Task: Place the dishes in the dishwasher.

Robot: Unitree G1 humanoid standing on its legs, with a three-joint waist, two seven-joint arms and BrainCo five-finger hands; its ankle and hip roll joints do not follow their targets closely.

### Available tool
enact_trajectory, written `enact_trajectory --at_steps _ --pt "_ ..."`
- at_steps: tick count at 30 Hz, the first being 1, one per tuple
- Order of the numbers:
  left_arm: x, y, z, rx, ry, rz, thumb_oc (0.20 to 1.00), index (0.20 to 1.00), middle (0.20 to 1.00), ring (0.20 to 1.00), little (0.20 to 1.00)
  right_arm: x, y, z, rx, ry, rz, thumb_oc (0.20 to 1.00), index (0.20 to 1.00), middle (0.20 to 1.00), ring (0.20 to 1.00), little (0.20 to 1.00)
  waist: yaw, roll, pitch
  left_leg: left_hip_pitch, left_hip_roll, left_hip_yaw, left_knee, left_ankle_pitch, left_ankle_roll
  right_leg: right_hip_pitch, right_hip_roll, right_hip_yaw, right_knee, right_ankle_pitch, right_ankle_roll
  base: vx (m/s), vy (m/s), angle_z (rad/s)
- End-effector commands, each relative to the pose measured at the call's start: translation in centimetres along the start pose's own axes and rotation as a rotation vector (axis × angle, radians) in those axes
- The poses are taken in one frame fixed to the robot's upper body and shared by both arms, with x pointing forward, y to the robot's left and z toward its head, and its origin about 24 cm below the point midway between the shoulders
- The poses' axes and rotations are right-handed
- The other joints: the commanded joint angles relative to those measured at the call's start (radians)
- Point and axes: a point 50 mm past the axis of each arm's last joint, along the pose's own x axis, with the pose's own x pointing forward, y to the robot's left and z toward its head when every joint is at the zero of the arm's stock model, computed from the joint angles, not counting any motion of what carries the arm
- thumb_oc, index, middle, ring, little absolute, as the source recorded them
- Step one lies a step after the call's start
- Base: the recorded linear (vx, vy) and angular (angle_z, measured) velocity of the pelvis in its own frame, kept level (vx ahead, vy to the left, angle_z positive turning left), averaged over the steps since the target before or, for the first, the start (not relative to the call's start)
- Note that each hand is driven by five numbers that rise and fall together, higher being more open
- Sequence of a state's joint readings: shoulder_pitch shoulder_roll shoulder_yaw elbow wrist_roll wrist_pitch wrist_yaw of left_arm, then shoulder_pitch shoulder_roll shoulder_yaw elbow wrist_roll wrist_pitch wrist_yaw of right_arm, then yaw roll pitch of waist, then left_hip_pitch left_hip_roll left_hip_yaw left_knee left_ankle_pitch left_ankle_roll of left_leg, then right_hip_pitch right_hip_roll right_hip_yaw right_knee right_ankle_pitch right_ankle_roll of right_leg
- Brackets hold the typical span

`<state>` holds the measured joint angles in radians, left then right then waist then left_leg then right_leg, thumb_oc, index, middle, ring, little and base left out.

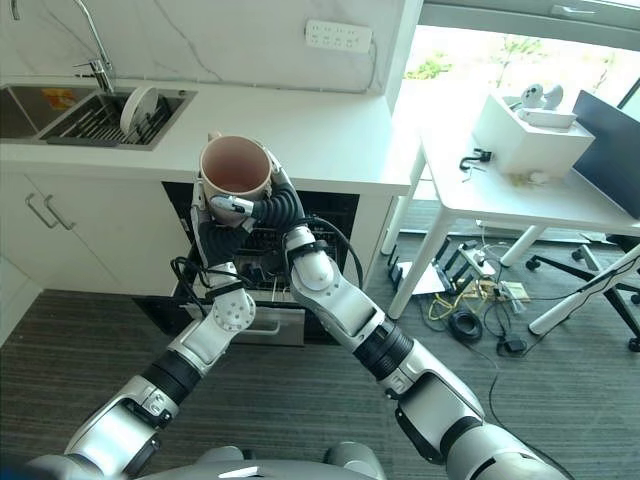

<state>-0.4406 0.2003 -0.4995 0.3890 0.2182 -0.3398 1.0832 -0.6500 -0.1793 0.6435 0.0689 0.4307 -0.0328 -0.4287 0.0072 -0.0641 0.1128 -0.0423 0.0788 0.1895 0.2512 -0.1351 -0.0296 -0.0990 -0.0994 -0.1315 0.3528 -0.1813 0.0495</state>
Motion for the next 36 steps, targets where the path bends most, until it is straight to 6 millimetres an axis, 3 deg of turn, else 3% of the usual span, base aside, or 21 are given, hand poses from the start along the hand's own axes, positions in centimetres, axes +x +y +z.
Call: enact_trajectory --at_steps 1,26,27,29,30,31,32,36 --pt "1.3 -2.4 2.5 -0.068 -0.139 -0.085 0.2 0.2 0.2 0.2 0.2 1.6 1.5 3.3 0.013 -0.15 0.036 1.0 1.0 1.0 1.0 1.0 0.021 -0.014 -0.008 0.008 0.006 -0.044 0.049 -0.102 -0.018 0.033 -0.065 -0.02 -0.053 0.058 0.091 0.01 0.0 0.09" --pt "0.6 -3.3 3.3 -0.094 -0.17 -0.176 0.2 0.2 0.2 0.2 0.2 2.0 2.9 1.5 -0.023 -0.066 0.114 1.0 1.0 1.0 1.0 1.0 0.047 -0.023 0.004 -0.003 0.001 -0.067 0.049 -0.095 -0.018 0.039 -0.065 -0.041 -0.053 0.053 0.084 0.0 -0.003 0.02" --pt "0.6 -3.3 3.2 -0.092 -0.163 -0.179 0.2 0.2 0.2 0.2 0.2 2.0 3.0 1.4 -0.031 -0.065 0.117 0.931 0.931 0.931 0.931 0.931 0.048 -0.023 0.005 -0.002 0.001 -0.067 0.049 -0.095 -0.018 0.04 -0.066 -0.042 -0.053 0.053 0.084 0.03 -0.01 0.05" --pt "0.5 -3.3 3.1 -0.09 -0.165 -0.185 0.2 0.2 0.2 0.2 0.2 2.0 3.1 1.4 -0.035 -0.069 0.111 0.667 0.667 0.667 0.667 0.667 0.049 -0.024 0.005 -0.001 0.0 -0.067 0.049 -0.096 -0.018 0.041 -0.065 -0.043 -0.053 0.053 0.084 0.0 0.0 0.0" --pt "0.4 -3.3 3.1 -0.089 -0.166 -0.187 0.2 0.2 0.2 0.2 0.2 2.0 3.1 1.5 -0.034 -0.072 0.108 0.649 0.649 0.649 0.649 0.649 0.049 -0.023 0.004 -0.001 0.001 -0.066 0.049 -0.096 -0.018 0.041 -0.066 -0.043 -0.053 0.053 0.084 0.0 0.0 0.0" --pt "0.3 -3.3 3.1 -0.089 -0.163 -0.189 0.2 0.2 0.2 0.2 0.2 2.0 3.0 1.6 -0.033 -0.081 0.102 0.47 0.47 0.47 0.47 0.47 0.049 -0.023 0.004 -0.002 0.001 -0.067 0.049 -0.096 -0.018 0.04 -0.066 -0.042 -0.053 0.053 0.085 0.0 0.0 0.0" --pt "0.3 -3.3 3.0 -0.088 -0.16 -0.194 0.2 0.2 0.2 0.2 0.2 2.1 3.0 1.8 -0.036 -0.095 0.095 0.2 0.2 0.2 0.2 0.2 0.049 -0.023 0.005 -0.003 0.001 -0.068 0.049 -0.095 -0.018 0.04 -0.065 -0.041 -0.053 0.053 0.085 0.0 0.0 0.0" --pt "0.0 -3.5 3.0 -0.091 -0.158 -0.208 0.2 0.2 0.2 0.2 0.2 2.1 3.0 2.4 -0.049 -0.141 0.081 0.2 0.2 0.2 0.2 0.2 0.051 -0.022 0.009 -0.005 -0.001 -0.07 0.049 -0.095 -0.018 0.039 -0.065 -0.041 -0.053 0.053 0.084 0.0 0.0 0.0"
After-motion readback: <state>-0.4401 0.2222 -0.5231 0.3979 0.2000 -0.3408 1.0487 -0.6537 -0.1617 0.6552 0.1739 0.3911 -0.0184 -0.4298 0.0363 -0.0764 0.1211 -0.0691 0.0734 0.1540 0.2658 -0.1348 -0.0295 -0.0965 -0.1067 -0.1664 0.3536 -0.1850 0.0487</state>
